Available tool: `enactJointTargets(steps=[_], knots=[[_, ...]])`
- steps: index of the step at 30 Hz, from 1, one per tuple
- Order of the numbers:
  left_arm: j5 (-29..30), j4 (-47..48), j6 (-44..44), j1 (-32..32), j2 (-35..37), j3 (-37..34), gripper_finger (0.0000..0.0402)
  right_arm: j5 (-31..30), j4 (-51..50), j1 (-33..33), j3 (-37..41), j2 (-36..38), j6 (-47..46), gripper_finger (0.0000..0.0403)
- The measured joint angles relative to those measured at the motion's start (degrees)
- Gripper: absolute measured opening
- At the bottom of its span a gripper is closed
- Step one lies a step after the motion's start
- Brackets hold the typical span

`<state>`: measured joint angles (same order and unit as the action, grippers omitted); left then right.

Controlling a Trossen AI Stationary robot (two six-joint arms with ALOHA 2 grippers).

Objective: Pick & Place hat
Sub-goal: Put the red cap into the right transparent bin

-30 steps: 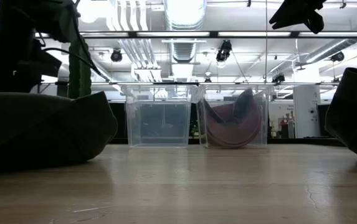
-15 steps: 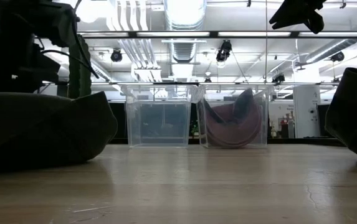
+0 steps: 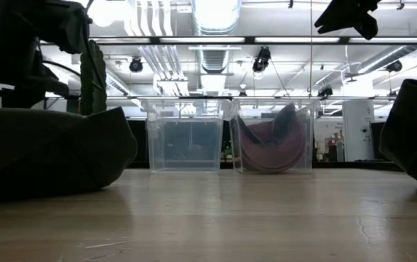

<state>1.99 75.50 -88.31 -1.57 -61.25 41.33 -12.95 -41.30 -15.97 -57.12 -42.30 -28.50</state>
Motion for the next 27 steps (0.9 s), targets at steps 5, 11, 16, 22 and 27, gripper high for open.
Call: enactJointTargets(steps=[5,11,16,22,27], knots=[[0.6,-0.8,-3.6,-2.1,0.0,-0.1,0.0204,0.0,0.0,0.0,0.0,0.0,0.0,0.0089],[3.1,-8.3,-4.7,-3.6,-0.5,0.8,0.0204,0.0,0.0,0.0,0.0,0.0,0.0,0.0089],[9.2,-28.7,3.8,-4.3,-2.4,2.1,0.0204,0.0,0.0,0.0,0.0,0.0,0.0,0.0089],[8.8,-29.5,4.2,-4.2,-7.4,1.9,0.0204,0.1,0.0,0.0,0.0,0.0,-0.9,0.0089],[8.4,-28.6,3.8,-4.2,-11.0,1.9,0.0204,0.1,0.0,0.0,0.0,0.0,-1.1,0.0089]])
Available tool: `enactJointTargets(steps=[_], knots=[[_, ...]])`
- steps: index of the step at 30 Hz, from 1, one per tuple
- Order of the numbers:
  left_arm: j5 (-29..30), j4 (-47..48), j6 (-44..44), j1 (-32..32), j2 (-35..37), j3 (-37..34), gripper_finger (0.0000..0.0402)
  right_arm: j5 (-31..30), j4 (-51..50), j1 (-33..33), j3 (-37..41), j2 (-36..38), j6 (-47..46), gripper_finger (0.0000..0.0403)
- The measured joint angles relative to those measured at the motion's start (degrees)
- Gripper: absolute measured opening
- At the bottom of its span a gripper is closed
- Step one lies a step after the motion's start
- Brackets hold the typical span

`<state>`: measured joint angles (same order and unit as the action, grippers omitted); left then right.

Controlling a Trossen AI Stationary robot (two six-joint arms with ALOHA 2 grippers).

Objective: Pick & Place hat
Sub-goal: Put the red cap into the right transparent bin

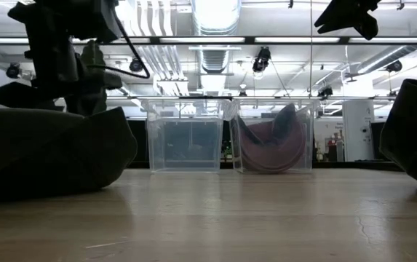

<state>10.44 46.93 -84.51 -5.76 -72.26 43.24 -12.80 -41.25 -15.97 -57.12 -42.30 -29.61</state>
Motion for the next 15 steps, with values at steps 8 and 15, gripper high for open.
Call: enactJointTargets(steps=[8,15], knots=[[0.2,3.1,0.1,0.1,-2.3,0.3,0.0204,0.0,0.0,0.0,0.0,0.0,0.0,0.0089],[-0.7,0.1,0.7,0.2,-7.7,-0.3,0.0204,0.0,0.0,0.0,0.0,0.0,0.0,0.0089]])
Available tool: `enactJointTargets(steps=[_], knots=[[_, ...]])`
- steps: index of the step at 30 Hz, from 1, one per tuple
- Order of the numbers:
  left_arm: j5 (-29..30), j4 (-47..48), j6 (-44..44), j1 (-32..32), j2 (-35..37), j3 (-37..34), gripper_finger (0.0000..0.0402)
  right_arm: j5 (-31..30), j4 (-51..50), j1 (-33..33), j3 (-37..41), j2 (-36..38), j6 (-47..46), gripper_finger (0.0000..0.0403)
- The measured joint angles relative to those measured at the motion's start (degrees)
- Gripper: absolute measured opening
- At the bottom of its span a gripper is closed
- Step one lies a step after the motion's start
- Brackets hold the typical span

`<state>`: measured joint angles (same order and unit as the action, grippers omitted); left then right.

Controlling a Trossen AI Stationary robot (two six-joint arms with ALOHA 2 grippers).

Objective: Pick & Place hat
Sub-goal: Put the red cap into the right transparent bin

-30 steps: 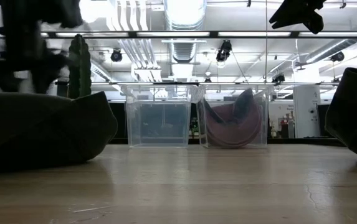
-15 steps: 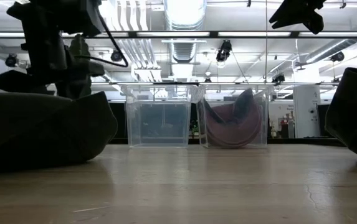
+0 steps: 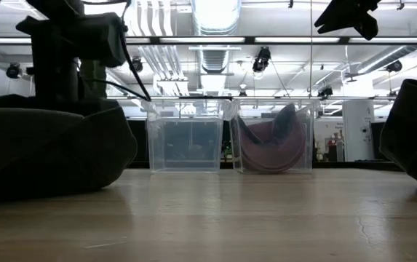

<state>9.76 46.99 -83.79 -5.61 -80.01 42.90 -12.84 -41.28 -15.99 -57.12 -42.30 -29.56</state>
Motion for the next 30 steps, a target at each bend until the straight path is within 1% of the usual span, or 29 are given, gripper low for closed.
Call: enactJointTargets(steps=[6,10,15,26,28,30], knots=[[-0.1,-3.2,1.3,0.0,-3.0,0.9,0.0204,0.0,0.0,0.0,0.0,0.0,0.0,0.0089],[0.3,-6.5,1.2,0.0,-3.8,0.9,0.0204,0.0,0.0,0.0,0.0,0.0,0.0,0.0089],[0.4,-8.4,1.0,0.0,-4.1,1.3,0.0204,0.0,0.0,0.0,0.0,0.0,0.0,0.0089],[0.9,-8.4,4.0,0.0,0.1,5.0,0.0204,0.0,-0.1,0.0,0.0,0.0,0.1,0.0089],[0.9,-6.7,4.1,0.0,1.6,5.9,0.0204,0.0,-0.2,0.0,0.0,0.0,0.2,0.0089],[0.9,-2.9,4.1,0.0,3.4,7.2,0.0204,0.6,-0.3,0.0,0.0,0.0,0.3,0.0089]])
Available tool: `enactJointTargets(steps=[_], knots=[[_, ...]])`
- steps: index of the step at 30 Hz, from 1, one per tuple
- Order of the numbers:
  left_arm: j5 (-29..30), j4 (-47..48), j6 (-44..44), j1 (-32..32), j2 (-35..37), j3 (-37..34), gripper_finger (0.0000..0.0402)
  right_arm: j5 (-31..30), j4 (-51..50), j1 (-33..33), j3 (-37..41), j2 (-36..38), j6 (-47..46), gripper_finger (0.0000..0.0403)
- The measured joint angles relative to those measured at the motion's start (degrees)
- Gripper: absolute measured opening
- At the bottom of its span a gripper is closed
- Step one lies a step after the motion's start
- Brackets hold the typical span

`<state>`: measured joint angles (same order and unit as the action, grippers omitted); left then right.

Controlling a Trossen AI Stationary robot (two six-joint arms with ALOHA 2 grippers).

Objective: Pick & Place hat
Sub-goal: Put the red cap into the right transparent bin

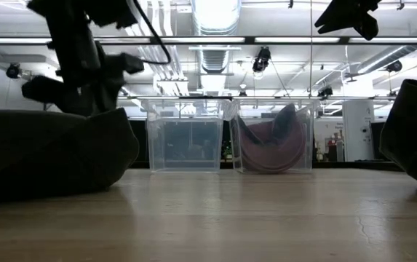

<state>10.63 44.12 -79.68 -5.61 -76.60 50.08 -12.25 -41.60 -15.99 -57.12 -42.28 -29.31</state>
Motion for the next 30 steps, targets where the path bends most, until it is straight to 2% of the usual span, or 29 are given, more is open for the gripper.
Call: enactJointTargets(steps=[8,14,19,30], knots=[[2.6,25.7,-5.9,-0.6,6.2,9.0,0.0204,0.2,0.0,0.0,0.0,0.0,0.6,0.0089],[1.8,41.7,-12.3,-0.8,6.8,10.4,0.0204,0.3,-0.1,0.0,0.0,0.0,0.8,0.0089],[-1.0,40.6,-13.4,-1.2,6.8,6.7,0.0204,0.3,0.0,0.0,0.0,0.0,0.9,0.0089],[-2.1,35.8,-14.6,-1.3,9.3,-1.7,0.0204,0.4,-0.1,0.0,0.0,0.0,0.9,0.0089]])
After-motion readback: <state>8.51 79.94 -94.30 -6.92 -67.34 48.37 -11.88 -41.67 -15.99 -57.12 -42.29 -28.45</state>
